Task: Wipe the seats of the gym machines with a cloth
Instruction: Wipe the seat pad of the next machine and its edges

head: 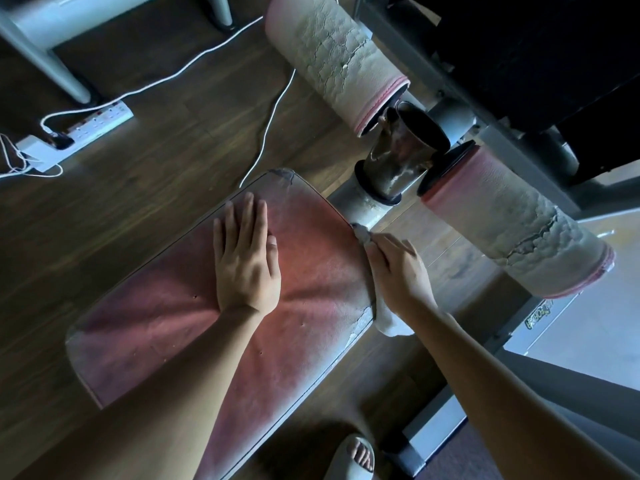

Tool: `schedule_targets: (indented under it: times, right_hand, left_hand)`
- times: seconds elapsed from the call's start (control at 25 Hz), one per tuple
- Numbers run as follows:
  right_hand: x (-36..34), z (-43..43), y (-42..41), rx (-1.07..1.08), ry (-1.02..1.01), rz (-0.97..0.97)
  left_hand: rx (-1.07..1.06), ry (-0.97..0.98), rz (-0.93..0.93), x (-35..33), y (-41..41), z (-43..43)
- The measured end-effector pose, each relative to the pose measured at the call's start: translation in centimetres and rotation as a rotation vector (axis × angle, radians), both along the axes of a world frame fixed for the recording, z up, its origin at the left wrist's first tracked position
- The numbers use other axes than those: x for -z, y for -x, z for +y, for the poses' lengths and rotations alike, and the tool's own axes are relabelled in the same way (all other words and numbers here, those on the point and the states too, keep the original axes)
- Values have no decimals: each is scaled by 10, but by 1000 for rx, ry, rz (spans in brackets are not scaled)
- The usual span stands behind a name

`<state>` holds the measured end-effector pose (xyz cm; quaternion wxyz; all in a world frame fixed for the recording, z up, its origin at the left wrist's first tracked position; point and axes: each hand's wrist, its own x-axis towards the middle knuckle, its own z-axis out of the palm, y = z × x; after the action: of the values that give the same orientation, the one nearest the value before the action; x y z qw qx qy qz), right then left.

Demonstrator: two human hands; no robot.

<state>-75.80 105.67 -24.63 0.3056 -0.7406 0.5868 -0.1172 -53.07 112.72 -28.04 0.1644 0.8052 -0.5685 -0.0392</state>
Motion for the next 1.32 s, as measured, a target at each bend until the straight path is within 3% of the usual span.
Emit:
schedule_targets:
  times: [0.12,0.28,0.44,0.6,0.8,1.12,1.32]
  right_hand:
    - [-6,-16,-21,-30,31,64]
    - [-29,1,10,-131,42,199]
    - [-42,-24,-34,-150,173,47]
    - [-21,-56,-98,-169,94,88]
    - [-28,-38,-61,2,-45,56]
    - [-13,-65,-85,-106,-22,-24]
    - [-21,-16,-37,-70,39,26]
  left_hand:
    - [-5,19,-7,2,-3,-2]
    - [-1,52,3,-6,-4,-3]
    - [113,54,-12,-11,-35,-2]
    - [213,82,-27,-1,-48,0]
    - [227,44,-3,-3,-46,-2]
    - [207,36,23,-5,-46,-3]
    - [204,19,30,-6,-44,-3]
